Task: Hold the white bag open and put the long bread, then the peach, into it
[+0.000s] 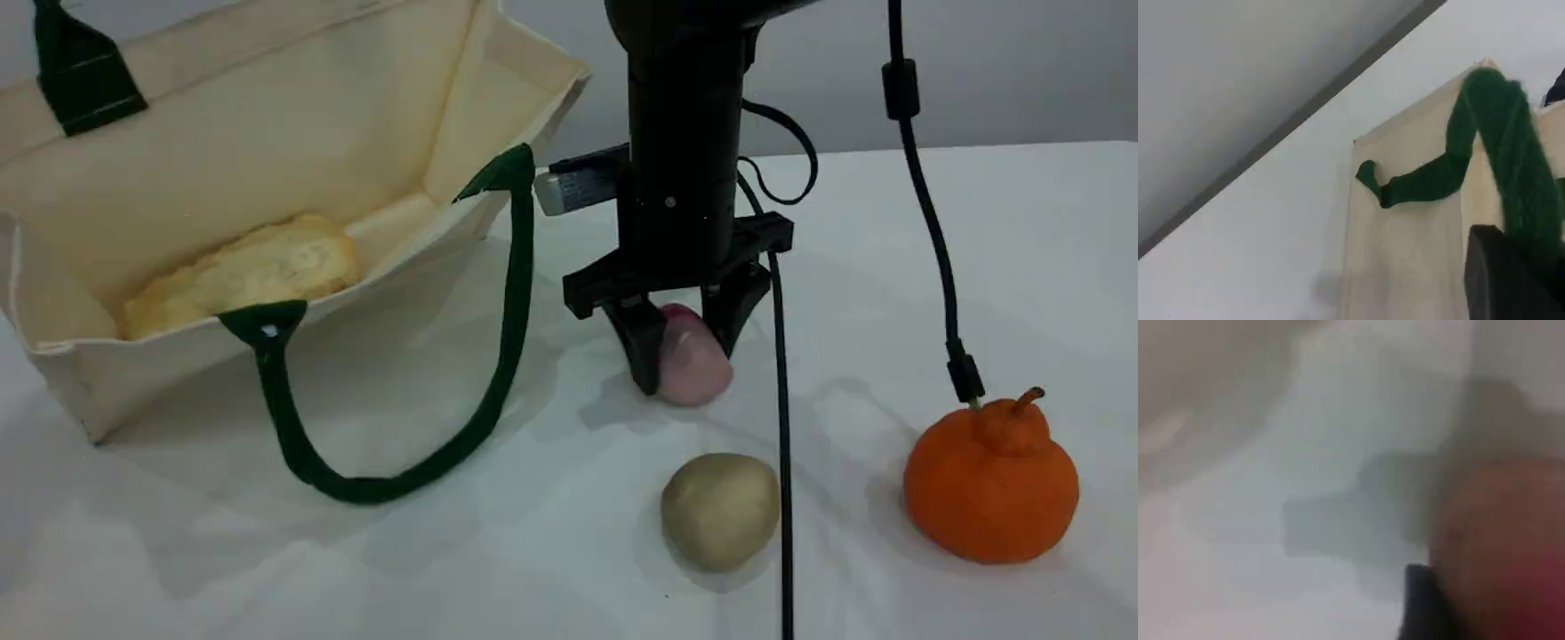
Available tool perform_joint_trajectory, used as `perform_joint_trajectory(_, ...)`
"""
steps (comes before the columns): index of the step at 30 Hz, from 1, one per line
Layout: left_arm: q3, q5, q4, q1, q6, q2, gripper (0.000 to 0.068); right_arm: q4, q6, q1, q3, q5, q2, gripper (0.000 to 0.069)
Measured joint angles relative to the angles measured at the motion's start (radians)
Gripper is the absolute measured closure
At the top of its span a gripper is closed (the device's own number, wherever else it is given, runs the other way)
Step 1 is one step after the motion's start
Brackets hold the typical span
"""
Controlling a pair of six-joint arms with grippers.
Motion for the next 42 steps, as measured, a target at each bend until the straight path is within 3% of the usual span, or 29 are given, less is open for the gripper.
perform_joint_trajectory(2, 0.000, 0.000, 0.000, 0.000, 0.000, 0.000, 0.0599, 0.000, 0.002, 0.000, 0.000, -0.001, 0.000, 0.0349)
perform_joint_trajectory(10, 0.000, 0.000, -0.020, 0.000, 0.000, 0.000, 0.0599, -0.004, -0.057, 0.000, -0.001, 0.000, -0.002, 0.0351)
perform_joint_trajectory(20, 0.000, 0.000, -0.044, 0.000, 0.000, 0.000, 0.0599, -0.138, 0.006, -0.001, -0.152, 0.078, -0.062, 0.0351)
perform_joint_trajectory(35, 0.000, 0.000, -0.073, 0.000, 0.004, 0.000, 0.0599, -0.058, 0.064, 0.000, -0.146, 0.088, -0.348, 0.0351)
perform_joint_trajectory(42, 0.000, 0.000, -0.074, 0.000, 0.004, 0.000, 0.0599, -0.078, 0.063, 0.000, -0.028, 0.086, -0.436, 0.0351)
